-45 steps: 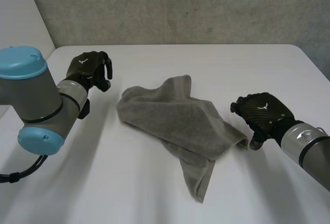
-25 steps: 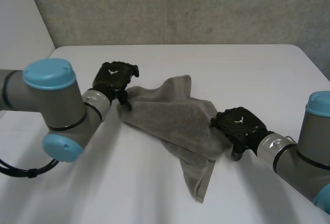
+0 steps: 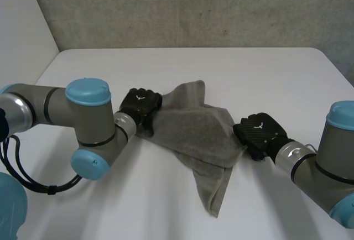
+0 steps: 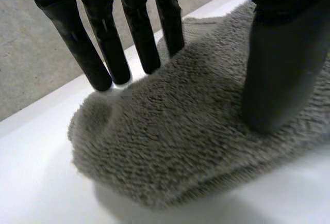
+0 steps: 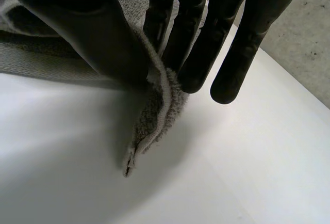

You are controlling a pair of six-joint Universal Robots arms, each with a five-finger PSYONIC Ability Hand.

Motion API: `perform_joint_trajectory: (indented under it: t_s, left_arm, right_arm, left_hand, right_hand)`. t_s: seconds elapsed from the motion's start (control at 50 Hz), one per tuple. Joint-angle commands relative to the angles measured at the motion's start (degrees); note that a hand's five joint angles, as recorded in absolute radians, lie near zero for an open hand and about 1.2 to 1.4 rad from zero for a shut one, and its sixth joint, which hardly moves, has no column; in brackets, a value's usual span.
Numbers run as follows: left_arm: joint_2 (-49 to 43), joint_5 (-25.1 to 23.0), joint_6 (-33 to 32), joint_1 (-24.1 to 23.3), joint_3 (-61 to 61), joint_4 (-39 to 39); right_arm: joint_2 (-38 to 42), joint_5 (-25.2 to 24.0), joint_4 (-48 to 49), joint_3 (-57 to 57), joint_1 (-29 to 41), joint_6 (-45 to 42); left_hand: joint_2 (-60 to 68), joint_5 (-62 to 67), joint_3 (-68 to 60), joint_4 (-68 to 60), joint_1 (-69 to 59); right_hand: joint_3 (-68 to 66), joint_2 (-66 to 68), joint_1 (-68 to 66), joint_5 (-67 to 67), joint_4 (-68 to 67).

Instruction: Fold the towel.

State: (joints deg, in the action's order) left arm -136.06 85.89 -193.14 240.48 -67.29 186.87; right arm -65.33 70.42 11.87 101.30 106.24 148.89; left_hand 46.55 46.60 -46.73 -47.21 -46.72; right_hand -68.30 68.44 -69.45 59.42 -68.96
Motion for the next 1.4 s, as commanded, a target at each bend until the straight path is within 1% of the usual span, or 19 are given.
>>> perform_joint_trajectory:
  t_s: [0.02, 0.04, 0.16, 0.2, 0.32, 0.36, 0.38, 0.42, 0.58, 0.7, 0.86, 0.96, 1.02, 1.12, 1.24, 1.28, 1.3, 1.34, 1.4]
  left_arm:
    - [1.0, 0.0, -1.5, -0.9, -0.4, -1.8]
    - [1.6, 0.0, -1.5, -1.3, -0.6, -2.3]
    - [4.7, 0.0, -1.0, -2.5, -2.1, -4.7]
    - [7.5, -0.2, -0.8, -3.2, -4.2, -6.6]
    - [13.5, -0.3, -0.7, -4.7, -9.4, -8.4]
    - [17.8, -0.4, -0.1, -6.2, -14.3, -8.8]
    - [17.8, -0.4, -0.1, -6.2, -14.4, -8.8]
    - [22.0, -0.5, 0.0, -8.8, -19.2, -8.9]
    - [31.9, -0.6, -0.6, -12.6, -29.0, -9.2]
    - [33.2, -0.6, -0.9, -12.6, -31.1, -9.2]
    - [33.0, -0.1, -1.1, -9.6, -24.2, -9.3]
    - [33.7, 0.2, -2.9, -5.8, -12.9, -11.3]
    - [34.3, 0.2, -3.6, -5.0, -9.6, -11.7]
    - [36.0, 1.4, -4.6, -2.6, 5.6, -12.1]
    - [34.5, 2.2, -4.6, -2.0, 16.5, -12.6]
    - [30.9, 2.2, -4.7, -2.6, 20.6, -14.9]
    - [30.9, 2.2, -4.7, -2.6, 20.6, -15.0]
    - [26.7, 2.3, -4.4, -3.4, 21.9, -18.7]
    - [24.6, 2.4, -4.3, -4.6, 21.2, -20.5]
  right_arm:
    - [-0.1, 0.2, -0.4, 0.1, 0.0, 0.0]
    - [-0.5, 0.2, -0.5, 0.0, -0.2, 0.1]
    - [-4.5, 0.2, -2.2, -0.3, -0.4, 0.2]
    - [-8.7, 0.1, -6.2, -0.7, -0.4, -0.6]
    - [-12.9, -1.3, -18.4, -2.1, -0.3, -2.8]
    - [-16.8, -2.5, -25.7, -2.4, -0.8, -7.2]
    - [-16.8, -2.5, -25.8, -2.4, -0.8, -7.2]
    - [-19.0, -3.5, -31.7, -2.0, -3.1, -13.7]
    - [-20.3, -4.5, -40.9, -1.5, -6.5, -24.4]
    - [-20.1, -6.4, -41.0, -0.8, -6.9, -24.3]
    - [-20.2, -10.9, -36.9, -3.1, -6.5, -21.8]
    - [-22.4, -12.8, -26.6, -6.6, -3.3, -8.6]
    - [-23.5, -13.0, -23.1, -6.5, -2.2, -4.8]
    - [-26.2, -11.6, -13.6, -5.0, 4.1, 6.0]
    - [-25.0, -8.4, -10.6, -5.0, 7.3, 9.7]
    - [-21.4, -4.2, -9.3, -5.7, 11.2, 9.9]
    - [-21.3, -4.1, -9.3, -5.7, 11.2, 9.9]
    - [-15.6, -0.7, -8.7, -7.1, 14.1, 9.4]
    - [-12.5, 0.2, -9.5, -8.1, 14.8, 8.8]
  left_hand:
    - [28.2, 18.1, -28.0, -27.5, -28.0]
    - [33.4, 23.3, -33.2, -32.7, -33.2]
    - [33.4, 23.4, -33.3, -32.8, -33.3]
    - [33.4, 23.4, -33.3, -32.8, -33.3]
    - [33.4, 23.4, -33.3, -32.8, -33.3]
    - [33.4, 23.4, -33.3, -32.8, -33.3]
    - [33.4, 23.4, -33.3, -32.8, -33.3]
    - [33.4, 23.4, -33.3, -32.8, -33.3]
    - [33.4, 23.4, -33.3, -32.8, -33.3]
    - [33.4, 23.4, -33.3, -32.8, -33.3]
    - [33.4, 23.4, -33.3, -32.8, -33.3]
    - [33.4, 23.4, -33.3, -32.8, -33.3]
    - [33.4, 23.4, -33.3, -32.8, -33.3]
    - [33.4, 23.4, -33.3, -32.8, -33.3]
    - [33.4, 23.4, -33.3, -32.8, -33.3]
    - [33.4, 23.4, -33.3, -32.8, -33.3]
    - [33.4, 23.4, -33.3, -32.8, -33.3]
    - [33.4, 23.4, -33.3, -32.8, -33.3]
    - [33.4, 23.4, -33.3, -32.8, -33.3]
  right_hand:
    - [-11.7, 11.6, -10.5, 10.6, -11.0]
    - [-11.7, 11.6, -10.5, 10.6, -11.0]
    - [-11.7, 11.6, -10.5, 10.6, -11.0]
    - [-11.7, 11.6, -10.5, 10.6, -11.0]
    - [-11.7, 11.6, -10.5, 10.6, -11.0]
    - [-11.7, 11.6, -10.5, 10.6, -11.0]
    - [-11.7, 11.6, -10.5, 10.6, -11.0]
    - [-11.7, 11.6, -10.5, 10.6, -11.0]
    - [-11.7, 11.6, -10.5, 10.6, -11.0]
    - [-11.7, 11.6, -10.5, 10.6, -11.0]
    - [-11.7, 11.6, -10.5, 10.6, -11.0]
    - [-11.7, 11.6, -10.5, 10.6, -11.0]
    - [-11.7, 11.6, -10.5, 10.6, -11.0]
    - [-11.7, 11.6, -10.5, 10.6, -11.0]
    - [-11.7, 11.6, -10.5, 10.6, -11.0]
    - [-11.7, 11.6, -10.5, 10.6, -11.0]
    - [-11.7, 11.6, -10.5, 10.6, -11.0]
    - [-11.7, 11.6, -10.5, 10.6, -11.0]
    - [-11.7, 11.6, -10.5, 10.6, -11.0]
